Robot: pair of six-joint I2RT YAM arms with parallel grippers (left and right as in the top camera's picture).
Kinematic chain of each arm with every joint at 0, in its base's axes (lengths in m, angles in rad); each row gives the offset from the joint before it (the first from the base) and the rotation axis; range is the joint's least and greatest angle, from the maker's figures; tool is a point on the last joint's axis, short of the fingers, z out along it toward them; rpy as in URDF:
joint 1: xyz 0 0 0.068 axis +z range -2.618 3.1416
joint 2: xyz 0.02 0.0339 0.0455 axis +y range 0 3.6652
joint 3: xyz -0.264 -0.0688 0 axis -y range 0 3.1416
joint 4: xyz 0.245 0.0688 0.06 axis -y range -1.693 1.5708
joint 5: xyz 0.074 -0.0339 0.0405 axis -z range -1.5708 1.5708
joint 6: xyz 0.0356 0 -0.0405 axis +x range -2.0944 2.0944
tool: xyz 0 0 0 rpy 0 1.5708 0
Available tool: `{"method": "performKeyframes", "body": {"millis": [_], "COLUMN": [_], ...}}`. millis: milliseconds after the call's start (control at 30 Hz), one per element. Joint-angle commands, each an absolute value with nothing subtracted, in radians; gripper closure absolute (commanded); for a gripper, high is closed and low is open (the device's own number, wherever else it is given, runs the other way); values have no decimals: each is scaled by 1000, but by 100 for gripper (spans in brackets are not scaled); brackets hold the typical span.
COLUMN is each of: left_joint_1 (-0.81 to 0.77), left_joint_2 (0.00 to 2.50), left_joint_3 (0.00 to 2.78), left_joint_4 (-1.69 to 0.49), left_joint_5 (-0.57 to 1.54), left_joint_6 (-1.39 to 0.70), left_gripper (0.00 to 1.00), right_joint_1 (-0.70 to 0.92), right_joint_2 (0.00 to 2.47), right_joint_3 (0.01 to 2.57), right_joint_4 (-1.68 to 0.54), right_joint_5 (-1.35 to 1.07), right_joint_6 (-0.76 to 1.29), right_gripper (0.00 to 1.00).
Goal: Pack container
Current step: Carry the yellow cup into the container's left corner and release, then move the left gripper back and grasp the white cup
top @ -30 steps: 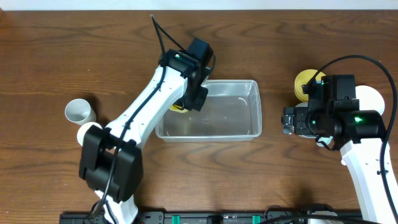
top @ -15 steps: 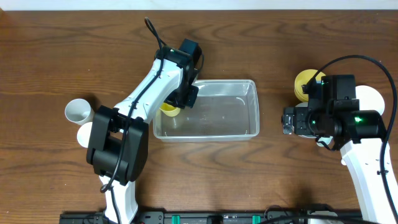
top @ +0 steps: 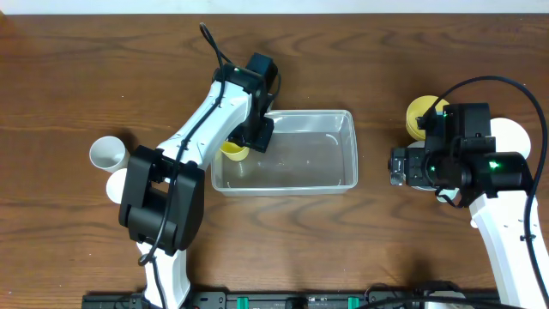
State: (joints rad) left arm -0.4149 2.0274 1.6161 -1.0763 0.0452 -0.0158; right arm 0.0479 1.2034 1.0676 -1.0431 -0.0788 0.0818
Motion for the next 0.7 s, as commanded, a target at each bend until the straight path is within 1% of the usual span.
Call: {"method": "performKeyframes", "body": {"millis": [0,267,367,467,600,667], "left_joint_1": [-410,-405,-371,-290,-112,-22], "left_joint_2": [1987,1840,1756,1681,1626,1626], "left_joint_3": [1662,1748,1750,1750,1750,1749], "left_joint_4": [-1082,-1129,-1155,-1190,-1261,-1295], "left_joint_5": [25,-125,-157,-159,-158,-146], "left_joint_6": [7,2,-62,-164,-316,-378], "left_gripper": [35,29,26,20,16,12], "right_joint_1": [42,42,42,42,42,42], "right_joint_2": [1205,1205,1205,1205,1205,1205], "right_joint_3": [1090,1090,1090,1090,1090,1090], "right_joint_4": [-1045,-1044,-1044,-1044,-1047,-1048], "right_joint_5": [-79,-79,-78,-79,-79,-79], "right_joint_6": [65,65,65,65,65,65], "right_gripper": [1,1,1,1,1,1]}}
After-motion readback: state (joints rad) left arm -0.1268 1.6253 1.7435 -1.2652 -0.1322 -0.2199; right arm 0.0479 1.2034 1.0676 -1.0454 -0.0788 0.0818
